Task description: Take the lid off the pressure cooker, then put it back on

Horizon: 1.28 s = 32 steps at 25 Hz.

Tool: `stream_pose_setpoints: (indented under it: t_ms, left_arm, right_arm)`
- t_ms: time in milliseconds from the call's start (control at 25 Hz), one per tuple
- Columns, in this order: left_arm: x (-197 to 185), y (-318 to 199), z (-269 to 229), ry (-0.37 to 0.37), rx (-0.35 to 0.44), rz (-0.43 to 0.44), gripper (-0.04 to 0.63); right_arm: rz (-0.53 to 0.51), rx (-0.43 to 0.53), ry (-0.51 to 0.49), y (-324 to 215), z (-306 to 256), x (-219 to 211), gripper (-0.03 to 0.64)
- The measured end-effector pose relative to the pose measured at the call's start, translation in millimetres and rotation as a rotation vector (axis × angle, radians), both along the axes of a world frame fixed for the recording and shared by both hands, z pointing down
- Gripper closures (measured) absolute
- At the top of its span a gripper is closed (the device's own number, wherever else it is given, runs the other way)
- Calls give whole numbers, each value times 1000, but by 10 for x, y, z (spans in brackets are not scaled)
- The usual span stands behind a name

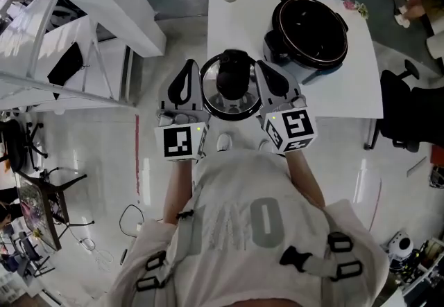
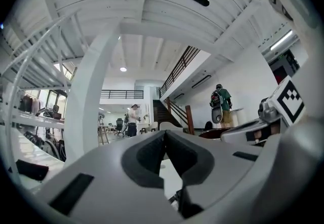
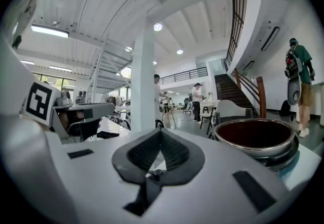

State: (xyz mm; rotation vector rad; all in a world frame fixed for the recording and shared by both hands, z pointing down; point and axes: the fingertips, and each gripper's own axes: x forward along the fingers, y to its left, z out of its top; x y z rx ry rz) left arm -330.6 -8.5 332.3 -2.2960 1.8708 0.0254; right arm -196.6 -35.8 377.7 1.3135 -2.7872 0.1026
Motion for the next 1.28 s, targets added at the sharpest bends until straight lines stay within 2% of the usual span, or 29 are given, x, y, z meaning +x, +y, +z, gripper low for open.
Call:
stream_pose_setpoints:
  t_ms: [120, 320, 560, 640, 720, 760, 800, 840, 880, 1040, 1160, 1280]
  left_arm:
    - [-61, 24, -2, 1, 6, -11, 578]
    - [-75, -50, -18, -4, 9, 19, 578]
    - [-116, -139, 62, 16, -18, 36, 578]
    - [-126, -178, 92, 29, -36, 71, 578]
    - [-54, -246, 158, 31, -66, 177, 575]
    - [9, -271, 226, 21, -89, 251, 544]
    - [84, -287, 323, -1, -119, 333, 463]
    - [168, -292, 435, -33, -151, 420, 397]
    - [254, -285, 552, -73, -183, 509, 354]
    - [526, -162, 1137, -281, -341, 813, 248]
    - [580, -120, 1572, -422, -436, 929, 235]
    - [601, -178, 1796, -466, -467, 989, 236]
  right_arm:
    - [18, 6, 5, 74, 14, 63, 609]
    - [40, 3, 19, 72, 22, 106, 609]
    - [41, -10, 33, -6, 57, 96, 609]
    - [33, -9, 51, -39, 58, 69, 609]
    - [10, -10, 73, -97, 75, 30, 609]
    - [-16, -18, 82, -113, 102, -1, 609]
    - [-57, -34, 89, -110, 143, -48, 581]
    - [-111, -55, 92, -94, 189, -106, 449]
    - [-168, -74, 91, -72, 230, -165, 366]
    - [-348, -89, 119, -20, 409, -293, 324]
    - [-441, -99, 245, -2, 678, -311, 317]
    - [-512, -128, 332, 28, 910, -338, 302]
